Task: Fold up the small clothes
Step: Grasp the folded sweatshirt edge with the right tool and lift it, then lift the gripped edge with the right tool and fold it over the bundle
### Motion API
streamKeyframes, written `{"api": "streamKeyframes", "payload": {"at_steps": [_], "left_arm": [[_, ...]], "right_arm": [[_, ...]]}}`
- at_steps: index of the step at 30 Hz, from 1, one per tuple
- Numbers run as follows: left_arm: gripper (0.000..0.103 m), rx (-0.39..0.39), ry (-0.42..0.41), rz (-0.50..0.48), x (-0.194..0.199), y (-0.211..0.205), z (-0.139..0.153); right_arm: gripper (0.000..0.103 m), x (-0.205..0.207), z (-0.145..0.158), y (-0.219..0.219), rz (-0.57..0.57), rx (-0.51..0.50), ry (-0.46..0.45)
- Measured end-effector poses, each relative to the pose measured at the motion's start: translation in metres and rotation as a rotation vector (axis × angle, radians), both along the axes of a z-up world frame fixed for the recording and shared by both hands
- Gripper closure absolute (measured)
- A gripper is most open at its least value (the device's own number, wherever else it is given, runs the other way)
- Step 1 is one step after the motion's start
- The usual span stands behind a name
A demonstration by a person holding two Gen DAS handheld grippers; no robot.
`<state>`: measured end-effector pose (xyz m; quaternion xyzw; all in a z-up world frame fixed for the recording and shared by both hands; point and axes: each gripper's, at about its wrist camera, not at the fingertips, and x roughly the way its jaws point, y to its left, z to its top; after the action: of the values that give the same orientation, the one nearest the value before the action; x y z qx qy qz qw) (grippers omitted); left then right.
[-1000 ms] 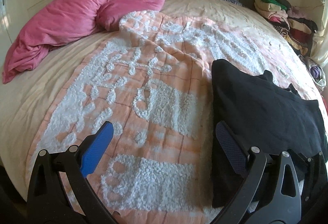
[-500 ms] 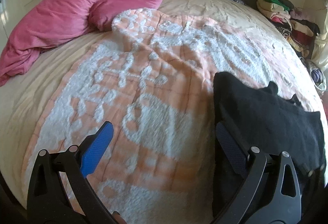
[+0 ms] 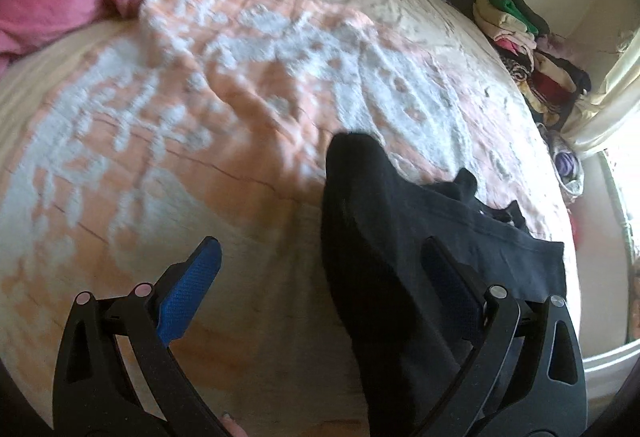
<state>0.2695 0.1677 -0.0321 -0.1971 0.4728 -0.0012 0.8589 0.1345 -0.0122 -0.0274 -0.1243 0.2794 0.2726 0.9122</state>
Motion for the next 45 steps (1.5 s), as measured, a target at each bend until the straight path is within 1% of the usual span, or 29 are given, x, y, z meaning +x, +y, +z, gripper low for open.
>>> {"api": "streamKeyframes", "payload": {"at_steps": [6, 8, 10, 11, 12, 13, 15, 18, 24, 31, 38, 45], "left_arm": [[0.010, -0.053, -0.008, -0.020, 0.000, -0.013, -0.004], [0.024, -0.067, -0.027, -0.034, -0.003, -0.020, 0.001], [0.053, -0.065, -0.033, -0.058, -0.004, -0.028, 0.005], [0.060, -0.064, -0.035, -0.069, -0.005, -0.032, 0.007], [0.072, -0.057, -0.038, -0.085, -0.006, -0.038, 0.010], [0.080, -0.043, -0.044, -0.095, -0.007, -0.042, 0.014], [0.086, -0.022, -0.059, -0.115, -0.009, -0.053, 0.022], [0.089, -0.008, -0.092, -0.130, -0.014, -0.064, 0.037], [0.089, 0.015, -0.145, -0.161, -0.021, -0.089, 0.063], [0.089, 0.051, -0.193, -0.210, -0.030, -0.127, 0.089], [0.089, 0.089, -0.210, -0.254, -0.032, -0.161, 0.099], [0.089, 0.106, -0.201, -0.292, -0.029, -0.193, 0.096]], "right_arm": [[0.095, -0.009, 0.010, -0.016, -0.032, 0.059, 0.004], [0.095, -0.011, 0.012, -0.020, -0.042, 0.075, 0.007], [0.095, -0.013, 0.013, -0.023, -0.052, 0.088, 0.007], [0.096, -0.014, 0.013, -0.025, -0.057, 0.097, 0.009], [0.096, -0.014, 0.014, -0.027, -0.062, 0.102, 0.008], [0.096, -0.015, 0.016, -0.029, -0.068, 0.105, 0.003], [0.096, -0.019, 0.020, -0.033, -0.083, 0.103, -0.018], [0.096, -0.024, 0.027, -0.044, -0.106, 0.115, -0.047], [0.096, -0.035, 0.042, -0.068, -0.149, 0.145, -0.095], [0.096, -0.046, 0.055, -0.101, -0.197, 0.184, -0.122], [0.097, -0.053, 0.057, -0.134, -0.244, 0.224, -0.114], [0.097, -0.054, 0.052, -0.160, -0.274, 0.237, -0.096]]}}
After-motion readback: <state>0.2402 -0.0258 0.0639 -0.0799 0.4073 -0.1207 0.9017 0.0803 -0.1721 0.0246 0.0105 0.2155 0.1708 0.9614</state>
